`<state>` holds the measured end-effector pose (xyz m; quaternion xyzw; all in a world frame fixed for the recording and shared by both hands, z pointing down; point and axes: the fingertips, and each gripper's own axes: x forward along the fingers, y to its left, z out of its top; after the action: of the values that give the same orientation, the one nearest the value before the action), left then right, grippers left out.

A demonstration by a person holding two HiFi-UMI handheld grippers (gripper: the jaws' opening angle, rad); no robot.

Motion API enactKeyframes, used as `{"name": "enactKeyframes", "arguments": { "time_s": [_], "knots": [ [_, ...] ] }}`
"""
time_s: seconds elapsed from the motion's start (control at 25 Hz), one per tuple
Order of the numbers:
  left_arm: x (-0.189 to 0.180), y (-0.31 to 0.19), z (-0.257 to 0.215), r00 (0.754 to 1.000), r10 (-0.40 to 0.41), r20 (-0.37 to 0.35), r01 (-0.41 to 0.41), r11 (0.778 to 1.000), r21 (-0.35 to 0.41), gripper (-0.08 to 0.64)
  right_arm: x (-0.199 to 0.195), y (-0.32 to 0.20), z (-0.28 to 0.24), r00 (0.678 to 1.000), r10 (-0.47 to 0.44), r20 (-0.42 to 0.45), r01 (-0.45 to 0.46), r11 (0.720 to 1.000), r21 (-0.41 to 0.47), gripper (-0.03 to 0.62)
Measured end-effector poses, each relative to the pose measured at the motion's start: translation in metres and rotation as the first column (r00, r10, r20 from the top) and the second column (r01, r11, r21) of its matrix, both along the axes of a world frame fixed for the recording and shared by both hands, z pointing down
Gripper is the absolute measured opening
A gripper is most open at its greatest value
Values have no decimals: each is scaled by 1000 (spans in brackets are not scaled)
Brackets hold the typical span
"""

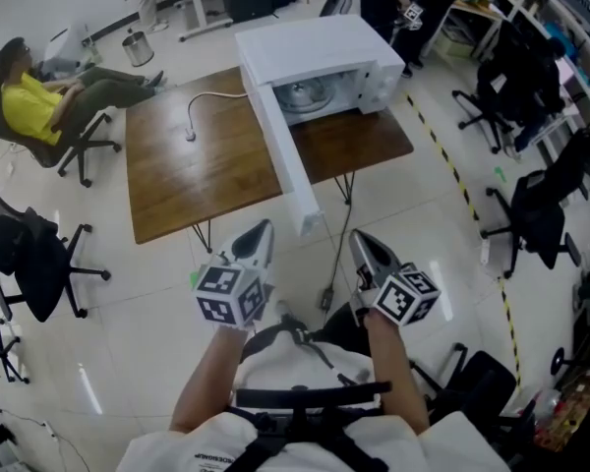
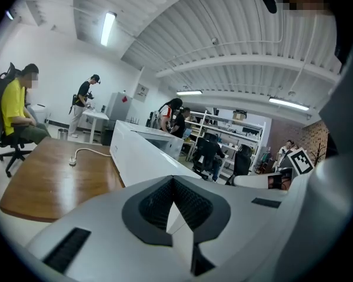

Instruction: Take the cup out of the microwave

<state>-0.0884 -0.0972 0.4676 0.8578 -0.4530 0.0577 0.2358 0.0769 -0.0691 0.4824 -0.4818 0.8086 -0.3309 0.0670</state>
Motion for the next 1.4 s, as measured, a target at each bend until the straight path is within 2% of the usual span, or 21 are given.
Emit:
{"name": "enactKeyframes", "arguments": {
  "time_s": [0.48,0.92,1.4],
  "knots": [
    [8,-34,12,1000,13,-20,-13,1000,-20,-12,38,-22,6,995,95,-14,-95,995,-12,8],
    [-7,-96,25,996,-81,41,83,996,-40,-12,25,-106,5,1000,-8,-25,8,1000,13,8],
    [-12,-156,44,984,-166,58,170,983,-75,-13,23,-190,21,993,-99,-65,100,995,15,8]
  ]
}}
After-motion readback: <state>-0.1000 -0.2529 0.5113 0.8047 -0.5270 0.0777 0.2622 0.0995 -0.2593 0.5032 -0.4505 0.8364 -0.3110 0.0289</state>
